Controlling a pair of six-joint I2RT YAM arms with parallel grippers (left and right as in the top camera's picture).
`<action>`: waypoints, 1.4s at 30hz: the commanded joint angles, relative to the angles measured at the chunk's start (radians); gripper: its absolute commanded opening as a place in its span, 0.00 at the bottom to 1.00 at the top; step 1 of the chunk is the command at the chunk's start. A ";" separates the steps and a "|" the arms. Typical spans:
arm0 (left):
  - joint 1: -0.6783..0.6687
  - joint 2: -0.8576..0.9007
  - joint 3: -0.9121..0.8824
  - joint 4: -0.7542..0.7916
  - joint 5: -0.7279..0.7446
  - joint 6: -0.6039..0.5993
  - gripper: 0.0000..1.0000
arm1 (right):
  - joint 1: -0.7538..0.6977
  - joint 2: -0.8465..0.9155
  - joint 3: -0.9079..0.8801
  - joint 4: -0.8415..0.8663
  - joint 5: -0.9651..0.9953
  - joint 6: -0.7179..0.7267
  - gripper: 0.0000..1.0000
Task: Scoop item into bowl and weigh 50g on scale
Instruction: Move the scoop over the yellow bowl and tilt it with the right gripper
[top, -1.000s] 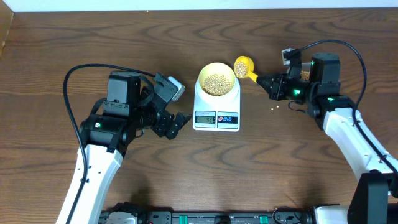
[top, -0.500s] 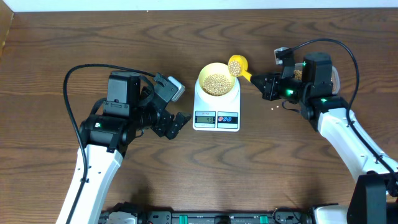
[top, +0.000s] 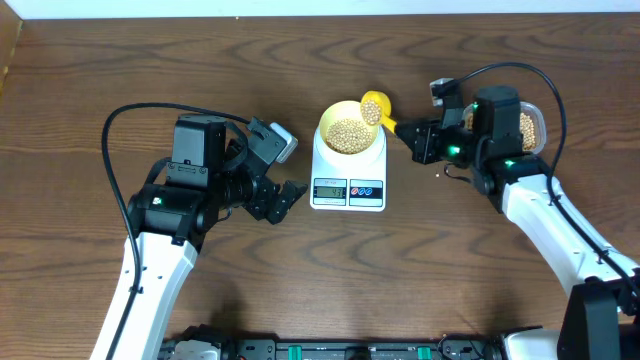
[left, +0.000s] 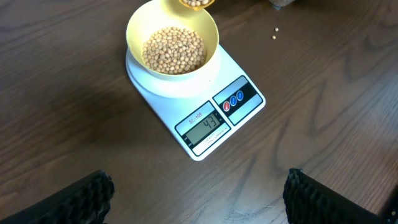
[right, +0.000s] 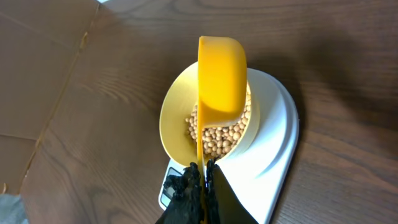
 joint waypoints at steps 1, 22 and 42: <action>-0.002 0.004 -0.005 0.001 0.008 0.013 0.89 | 0.021 0.006 0.001 0.006 0.033 -0.003 0.01; -0.003 0.004 -0.005 0.001 0.008 0.013 0.89 | 0.064 0.006 0.001 0.005 0.041 -0.259 0.01; -0.002 0.004 -0.005 0.001 0.008 0.013 0.89 | 0.064 0.006 0.001 0.005 0.041 -0.363 0.01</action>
